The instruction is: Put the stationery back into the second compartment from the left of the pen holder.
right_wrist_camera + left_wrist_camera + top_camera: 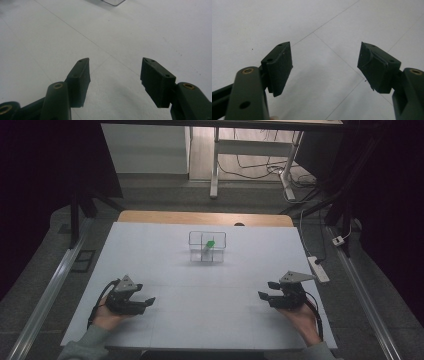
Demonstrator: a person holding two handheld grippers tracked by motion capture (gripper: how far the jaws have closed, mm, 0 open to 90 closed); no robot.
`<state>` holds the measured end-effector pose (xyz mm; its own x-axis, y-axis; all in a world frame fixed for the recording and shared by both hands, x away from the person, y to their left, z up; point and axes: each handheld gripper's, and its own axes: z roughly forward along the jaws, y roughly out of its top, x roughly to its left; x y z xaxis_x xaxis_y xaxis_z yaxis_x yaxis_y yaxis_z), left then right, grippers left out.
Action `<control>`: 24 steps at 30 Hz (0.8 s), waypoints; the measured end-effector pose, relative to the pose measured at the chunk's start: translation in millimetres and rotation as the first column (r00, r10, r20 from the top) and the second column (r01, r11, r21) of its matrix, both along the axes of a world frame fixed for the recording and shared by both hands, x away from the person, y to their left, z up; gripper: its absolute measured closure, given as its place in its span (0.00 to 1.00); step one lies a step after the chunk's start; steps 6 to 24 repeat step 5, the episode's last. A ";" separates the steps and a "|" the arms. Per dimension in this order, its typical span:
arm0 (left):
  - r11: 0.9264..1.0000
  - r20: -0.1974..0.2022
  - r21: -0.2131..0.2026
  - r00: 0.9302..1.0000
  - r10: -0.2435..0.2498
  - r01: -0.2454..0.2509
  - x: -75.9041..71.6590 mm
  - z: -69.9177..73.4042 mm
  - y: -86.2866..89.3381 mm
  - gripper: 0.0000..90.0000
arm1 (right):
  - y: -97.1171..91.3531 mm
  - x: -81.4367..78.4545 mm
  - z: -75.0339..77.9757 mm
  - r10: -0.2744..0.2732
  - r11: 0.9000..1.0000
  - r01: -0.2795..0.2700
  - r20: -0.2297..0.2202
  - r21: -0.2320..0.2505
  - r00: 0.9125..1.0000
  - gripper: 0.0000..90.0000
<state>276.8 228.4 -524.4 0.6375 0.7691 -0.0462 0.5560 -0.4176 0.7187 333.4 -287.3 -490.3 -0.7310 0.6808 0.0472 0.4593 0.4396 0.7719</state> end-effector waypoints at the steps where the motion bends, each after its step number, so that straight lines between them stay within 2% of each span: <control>1: 1.000 0.001 0.000 1.000 -0.001 0.001 0.0 0.1 -0.2 0.30 | -0.5 -0.4 -0.4 -0.001 1.000 0.001 -0.001 0.003 1.000 0.44; 24: 1.000 0.001 0.000 1.000 -0.001 0.001 0.0 0.2 0.1 0.30 | -1.2 -1.2 -2.1 0.003 1.000 -0.003 0.004 0.009 1.000 0.43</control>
